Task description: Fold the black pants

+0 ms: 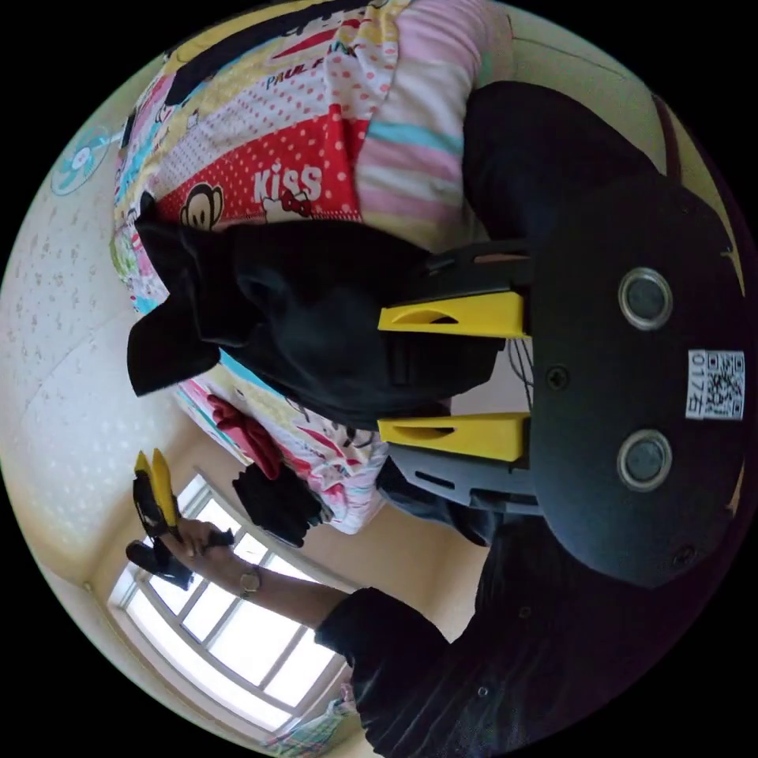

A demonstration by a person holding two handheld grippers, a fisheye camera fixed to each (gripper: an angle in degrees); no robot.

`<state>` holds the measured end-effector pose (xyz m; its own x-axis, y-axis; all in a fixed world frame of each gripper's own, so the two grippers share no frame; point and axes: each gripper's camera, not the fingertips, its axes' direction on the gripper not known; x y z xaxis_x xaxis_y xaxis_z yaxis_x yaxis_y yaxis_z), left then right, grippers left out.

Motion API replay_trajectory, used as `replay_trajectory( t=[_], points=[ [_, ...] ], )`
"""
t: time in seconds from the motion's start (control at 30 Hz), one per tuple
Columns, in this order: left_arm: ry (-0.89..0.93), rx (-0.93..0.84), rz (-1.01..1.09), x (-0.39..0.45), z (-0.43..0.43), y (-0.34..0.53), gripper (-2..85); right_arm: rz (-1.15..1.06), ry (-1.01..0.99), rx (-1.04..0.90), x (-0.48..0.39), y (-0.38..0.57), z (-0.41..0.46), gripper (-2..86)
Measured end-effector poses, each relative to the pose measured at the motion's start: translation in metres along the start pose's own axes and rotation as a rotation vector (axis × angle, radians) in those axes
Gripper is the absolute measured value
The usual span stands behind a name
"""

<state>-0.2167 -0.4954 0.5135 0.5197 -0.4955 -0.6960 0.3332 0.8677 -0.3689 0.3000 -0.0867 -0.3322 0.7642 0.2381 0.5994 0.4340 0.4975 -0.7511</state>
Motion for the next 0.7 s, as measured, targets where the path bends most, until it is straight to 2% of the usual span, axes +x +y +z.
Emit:
replay_trajectory(
  t=[0.1, 0.17, 0.27, 0.4, 0.5, 0.6, 0.63, 0.7],
  points=[
    [0.036, -0.253, -0.098, -0.021, 0.092, 0.111, 11.4, -0.070, 0.138, -0.109, -0.039, 0.005, 0.031, 17.5],
    [0.049, -0.312, -0.177, -0.027, 0.124, 0.169, 11.6, -0.115, 0.231, -0.176, -0.063, 0.010, 0.055, 18.7],
    [0.131, -0.163, -0.316, -0.033, 0.132, 0.228, 12.2, -0.063, 0.298, -0.226, -0.080, 0.013, 0.076, 19.7],
    [0.327, -0.166, -0.438, -0.043, 0.162, 0.246, 12.9, -0.071, 0.331, -0.247, -0.098, 0.013, 0.088, 20.2],
    [0.334, -0.114, -0.483, -0.050, 0.181, 0.249, 6.8, -0.128, 0.446, -0.228, -0.111, 0.013, 0.093, 20.8],
    [0.496, -0.058, -0.413, -0.056, 0.176, 0.250, 2.7, -0.070, 0.386, -0.207, -0.111, 0.014, 0.083, 21.5],
    [0.599, 0.006, -0.327, -0.055, 0.158, 0.251, 1.9, -0.063, 0.362, -0.174, -0.113, 0.016, 0.071, 22.1],
    [0.670, 0.105, -0.287, -0.056, 0.127, 0.255, 1.1, -0.057, 0.361, -0.136, -0.116, 0.019, 0.052, 23.2]
  ],
)
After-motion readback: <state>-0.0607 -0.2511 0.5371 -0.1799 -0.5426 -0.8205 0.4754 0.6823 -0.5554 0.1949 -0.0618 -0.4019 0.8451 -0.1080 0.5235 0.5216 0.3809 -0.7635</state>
